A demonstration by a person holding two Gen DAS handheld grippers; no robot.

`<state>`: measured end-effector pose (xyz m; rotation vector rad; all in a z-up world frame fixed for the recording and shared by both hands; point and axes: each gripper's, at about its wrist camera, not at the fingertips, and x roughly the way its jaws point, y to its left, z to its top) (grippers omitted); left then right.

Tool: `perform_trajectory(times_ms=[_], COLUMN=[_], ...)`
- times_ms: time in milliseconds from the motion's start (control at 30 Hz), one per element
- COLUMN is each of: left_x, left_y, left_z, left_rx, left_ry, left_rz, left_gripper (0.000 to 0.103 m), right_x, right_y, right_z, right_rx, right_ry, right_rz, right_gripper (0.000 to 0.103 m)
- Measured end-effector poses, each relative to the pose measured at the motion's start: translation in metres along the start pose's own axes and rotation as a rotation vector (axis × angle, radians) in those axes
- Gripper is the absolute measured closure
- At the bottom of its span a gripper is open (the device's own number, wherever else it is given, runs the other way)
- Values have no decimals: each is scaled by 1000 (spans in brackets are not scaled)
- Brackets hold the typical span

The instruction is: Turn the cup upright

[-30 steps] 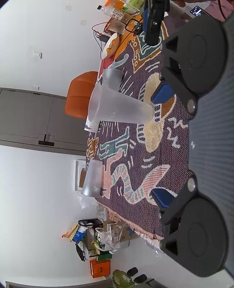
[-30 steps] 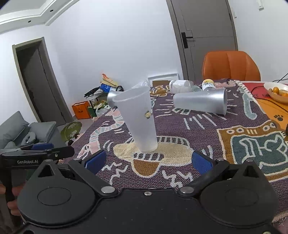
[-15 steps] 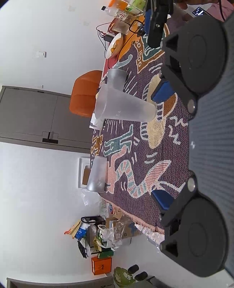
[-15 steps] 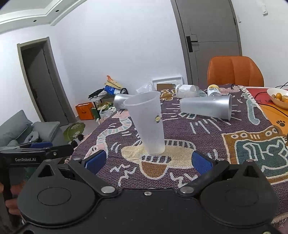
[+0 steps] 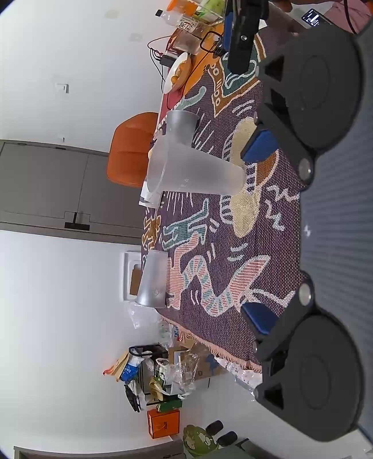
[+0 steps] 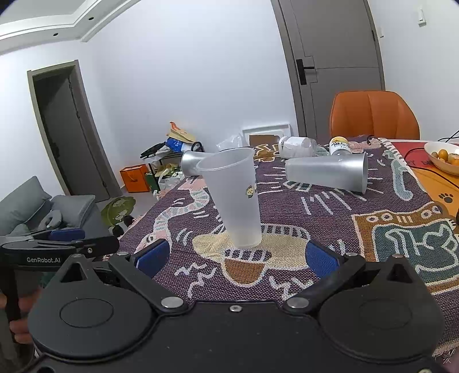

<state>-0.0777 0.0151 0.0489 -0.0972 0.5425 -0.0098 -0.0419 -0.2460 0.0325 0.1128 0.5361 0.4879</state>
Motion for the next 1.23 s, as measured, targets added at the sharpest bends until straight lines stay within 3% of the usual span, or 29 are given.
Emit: perform_trajectory(times_ms=[1233], left_x=[-7], left_y=[1], left_z=[2], left_rx=[4], left_ry=[-4], left_rz=[-1], left_gripper=[0], right_x=[-7], right_y=[6], right_z=[3], right_rx=[-23], right_ry=[-18], right_rz=[-3], right_gripper=[0])
